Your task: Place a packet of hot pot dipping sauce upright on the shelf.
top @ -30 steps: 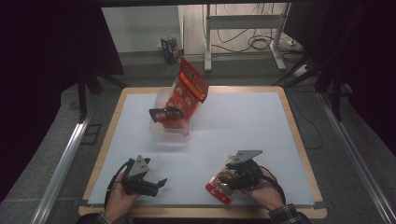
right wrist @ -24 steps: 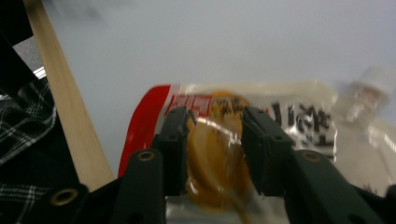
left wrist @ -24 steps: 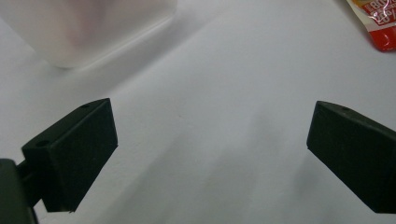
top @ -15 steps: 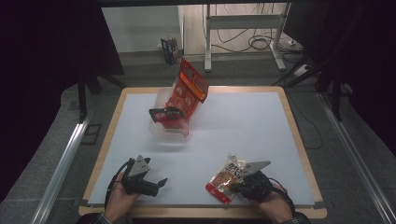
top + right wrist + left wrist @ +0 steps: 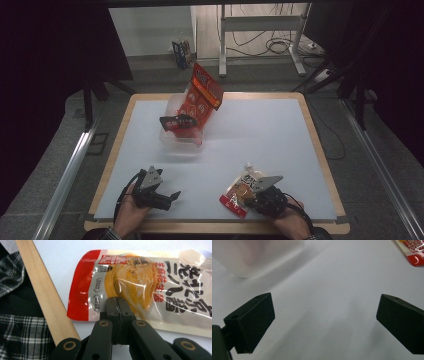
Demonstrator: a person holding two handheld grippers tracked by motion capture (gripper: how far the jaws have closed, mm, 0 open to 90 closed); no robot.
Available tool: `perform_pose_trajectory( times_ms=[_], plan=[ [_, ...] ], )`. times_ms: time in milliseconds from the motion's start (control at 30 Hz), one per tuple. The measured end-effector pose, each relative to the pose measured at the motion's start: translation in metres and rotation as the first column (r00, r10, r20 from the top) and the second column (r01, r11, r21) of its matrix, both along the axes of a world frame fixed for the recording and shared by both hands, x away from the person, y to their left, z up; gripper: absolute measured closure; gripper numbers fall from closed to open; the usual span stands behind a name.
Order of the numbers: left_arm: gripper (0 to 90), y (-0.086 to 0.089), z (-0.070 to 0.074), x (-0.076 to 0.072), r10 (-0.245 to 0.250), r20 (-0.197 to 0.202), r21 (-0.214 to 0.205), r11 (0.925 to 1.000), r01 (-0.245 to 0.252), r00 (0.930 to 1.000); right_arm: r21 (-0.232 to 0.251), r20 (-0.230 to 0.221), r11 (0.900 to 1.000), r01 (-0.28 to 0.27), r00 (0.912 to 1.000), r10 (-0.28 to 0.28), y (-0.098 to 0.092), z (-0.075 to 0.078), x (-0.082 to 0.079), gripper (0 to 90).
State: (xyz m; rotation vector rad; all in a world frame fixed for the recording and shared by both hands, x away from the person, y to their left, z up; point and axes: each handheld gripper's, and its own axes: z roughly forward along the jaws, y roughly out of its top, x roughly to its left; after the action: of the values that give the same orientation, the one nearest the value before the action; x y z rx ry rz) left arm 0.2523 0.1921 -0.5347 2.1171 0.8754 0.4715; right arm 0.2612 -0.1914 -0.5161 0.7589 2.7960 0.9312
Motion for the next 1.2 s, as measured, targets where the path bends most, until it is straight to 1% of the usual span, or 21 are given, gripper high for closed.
perform_pose_trajectory(
  times_ms=[133, 300, 367, 433, 467, 533, 667, 867, 1000, 1100, 1167, 1200],
  plan=[
    [1.8, 0.000, 0.000, 0.001, 0.003, 0.000, -0.004, 1.0000, -0.003, 1.0000, 0.022, -0.002, 0.9997, 0.009, 1.0000, -0.009, 0.005, -0.001, 0.005, 88.7],
    [1.8, -0.001, 0.000, 0.001, 0.005, 0.000, -0.008, 1.0000, -0.005, 1.0000, 0.037, 0.011, 0.9992, 0.017, 0.9998, -0.018, 0.020, -0.003, 0.013, 88.7],
    [1.8, -0.002, 0.000, 0.001, 0.004, -0.002, -0.008, 1.0000, -0.004, 1.0000, 0.054, 0.011, 0.9982, 0.028, 0.9995, -0.028, 0.025, -0.005, 0.018, 88.7],
    [1.8, -0.002, 0.000, 0.002, 0.002, -0.005, -0.008, 1.0000, -0.002, 1.0000, 0.076, 0.000, 0.9962, 0.042, 0.9991, -0.042, 0.029, -0.007, 0.022, 88.7],
    [1.8, -0.002, 0.000, 0.002, 0.002, -0.006, -0.009, 1.0000, -0.002, 1.0000, 0.078, 0.001, 0.9960, 0.044, 0.9990, -0.044, 0.031, -0.007, 0.024, 88.7],
    [1.8, -0.002, 0.000, 0.002, 0.001, -0.008, -0.012, 0.9999, -0.001, 1.0000, 0.068, 0.019, 0.9969, 0.040, 0.9990, -0.041, 0.036, -0.007, 0.027, 88.7],
    [1.9, -0.003, 0.000, 0.002, -0.001, -0.011, -0.007, 1.0000, 0.001, 0.9999, 0.054, 0.042, 0.9979, 0.036, 0.9984, -0.039, 0.047, -0.006, 0.035, 88.8],
    [1.9, -0.004, 0.000, 0.002, -0.008, -0.013, 0.006, 1.0000, 0.008, 0.9999, 0.019, 0.099, 0.9992, 0.035, 0.9944, -0.037, 0.069, -0.005, 0.050, 88.8],
    [2.2, -0.004, 0.000, 0.002, -0.011, -0.020, 0.004, 0.9999, 0.011, 0.9997, 0.015, 0.103, 0.9991, 0.040, 0.9938, -0.041, 0.069, -0.005, 0.049, 88.7],
    [2.5, -0.006, 0.000, 0.002, -0.016, -0.033, 0.000, 0.9999, 0.016, 0.9993, 0.011, 0.100, 0.9992, 0.039, 0.9942, -0.039, 0.069, -0.004, 0.048, 88.5],
    [2.6, -0.008, 0.000, 0.002, -0.023, -0.047, -0.013, 0.9997, 0.023, 0.9986, 0.016, 0.091, 0.9993, 0.034, 0.9952, -0.035, 0.067, -0.003, 0.048, 87.0],
    [2.8, -0.009, 0.001, 0.002, -0.026, -0.052, -0.023, 0.9994, 0.025, 0.9983, 0.022, 0.085, 0.9991, 0.036, 0.9956, -0.038, 0.066, -0.002, 0.047, 84.1]
  ],
)
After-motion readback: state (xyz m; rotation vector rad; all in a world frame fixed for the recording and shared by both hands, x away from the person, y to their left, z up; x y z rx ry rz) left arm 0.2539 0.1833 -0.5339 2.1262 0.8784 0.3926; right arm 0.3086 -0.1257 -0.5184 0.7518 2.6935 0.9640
